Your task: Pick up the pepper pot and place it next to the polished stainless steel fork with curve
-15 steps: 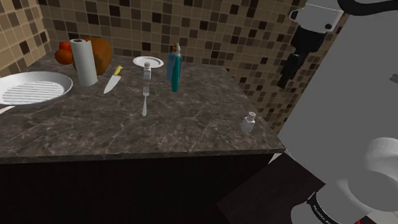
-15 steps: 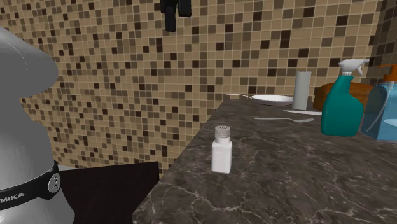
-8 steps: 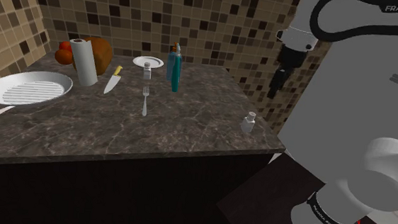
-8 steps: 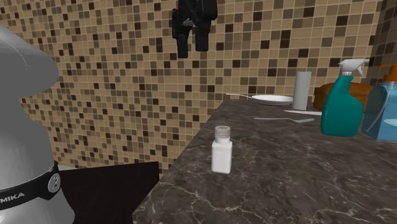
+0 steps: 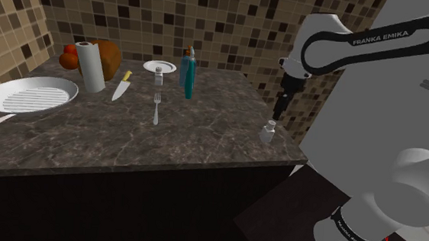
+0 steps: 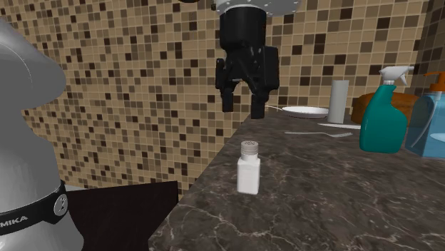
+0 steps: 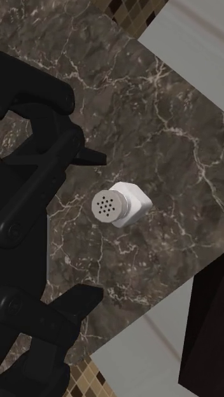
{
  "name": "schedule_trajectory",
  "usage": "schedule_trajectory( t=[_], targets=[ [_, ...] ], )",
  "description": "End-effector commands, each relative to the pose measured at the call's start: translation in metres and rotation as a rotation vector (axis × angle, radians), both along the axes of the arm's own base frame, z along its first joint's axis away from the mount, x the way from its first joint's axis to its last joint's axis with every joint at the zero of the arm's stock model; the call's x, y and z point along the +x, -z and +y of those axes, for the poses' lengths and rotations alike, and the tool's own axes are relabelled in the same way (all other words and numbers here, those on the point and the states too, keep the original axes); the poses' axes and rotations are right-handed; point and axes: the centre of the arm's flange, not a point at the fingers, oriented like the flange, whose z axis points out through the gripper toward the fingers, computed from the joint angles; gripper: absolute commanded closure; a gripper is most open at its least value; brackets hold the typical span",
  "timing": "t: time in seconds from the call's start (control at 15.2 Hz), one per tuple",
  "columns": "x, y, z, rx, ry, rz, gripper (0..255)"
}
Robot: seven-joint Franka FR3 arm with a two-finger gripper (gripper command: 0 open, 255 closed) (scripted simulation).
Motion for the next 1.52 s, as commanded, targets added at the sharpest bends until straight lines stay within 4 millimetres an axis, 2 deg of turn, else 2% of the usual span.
schedule_trajectory(
  t=[0.0,0.53,1.06,1.12,1.45],
  targets=[
    [0.012,0.023,-0.007,0.003,-0.013,0.003,0],
    [0.013,0.065,-0.009,0.003,-0.015,0.004,0],
    [0.013,0.065,-0.009,0.003,-0.015,0.004,0],
    [0.013,0.065,-0.009,0.003,-0.015,0.004,255],
    [0.013,0.065,-0.009,0.003,-0.015,0.004,255]
  ],
)
